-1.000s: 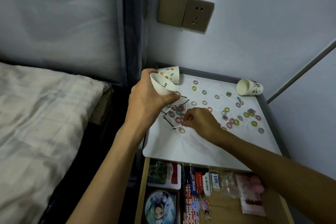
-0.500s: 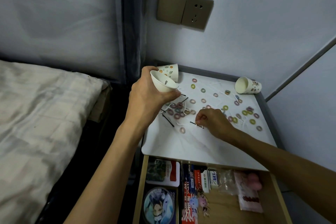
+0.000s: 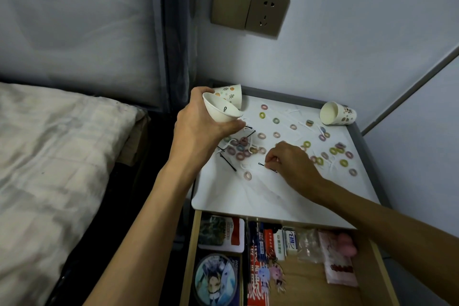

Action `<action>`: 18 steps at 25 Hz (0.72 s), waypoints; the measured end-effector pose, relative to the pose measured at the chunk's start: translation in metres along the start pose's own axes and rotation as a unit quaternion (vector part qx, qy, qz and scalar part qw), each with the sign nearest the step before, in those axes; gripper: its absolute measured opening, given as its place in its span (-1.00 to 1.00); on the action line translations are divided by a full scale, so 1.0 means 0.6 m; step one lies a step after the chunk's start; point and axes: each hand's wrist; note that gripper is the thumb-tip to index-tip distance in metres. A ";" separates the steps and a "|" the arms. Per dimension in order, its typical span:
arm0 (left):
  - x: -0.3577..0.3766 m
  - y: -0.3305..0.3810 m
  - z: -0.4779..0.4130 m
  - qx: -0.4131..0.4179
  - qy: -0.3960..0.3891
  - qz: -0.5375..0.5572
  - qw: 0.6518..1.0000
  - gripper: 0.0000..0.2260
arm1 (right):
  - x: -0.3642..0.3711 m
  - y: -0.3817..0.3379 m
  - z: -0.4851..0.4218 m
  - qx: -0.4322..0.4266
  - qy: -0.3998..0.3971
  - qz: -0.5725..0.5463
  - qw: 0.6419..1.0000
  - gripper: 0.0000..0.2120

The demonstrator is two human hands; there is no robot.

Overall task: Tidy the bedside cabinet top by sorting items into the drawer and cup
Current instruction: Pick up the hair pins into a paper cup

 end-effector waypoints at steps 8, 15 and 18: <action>-0.012 -0.007 -0.004 -0.001 0.014 0.004 1.000 -0.31 | 0.007 -0.023 0.007 -0.074 0.017 0.205 0.976 -0.92; -0.027 -0.019 -0.008 -0.002 0.043 0.009 0.999 -0.34 | 0.024 -0.137 -0.053 -0.064 -0.028 0.044 0.997 -0.89; -0.035 -0.021 -0.008 0.003 0.045 0.022 0.999 -0.35 | 0.037 -0.146 -0.069 0.027 -0.028 0.006 0.999 -0.86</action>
Point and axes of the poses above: each hand's wrist, its own z-axis away from the middle knuckle, its own x-axis out of the palm, y = z × x, and after that the axes turned 12 degrees about -y, right-handed
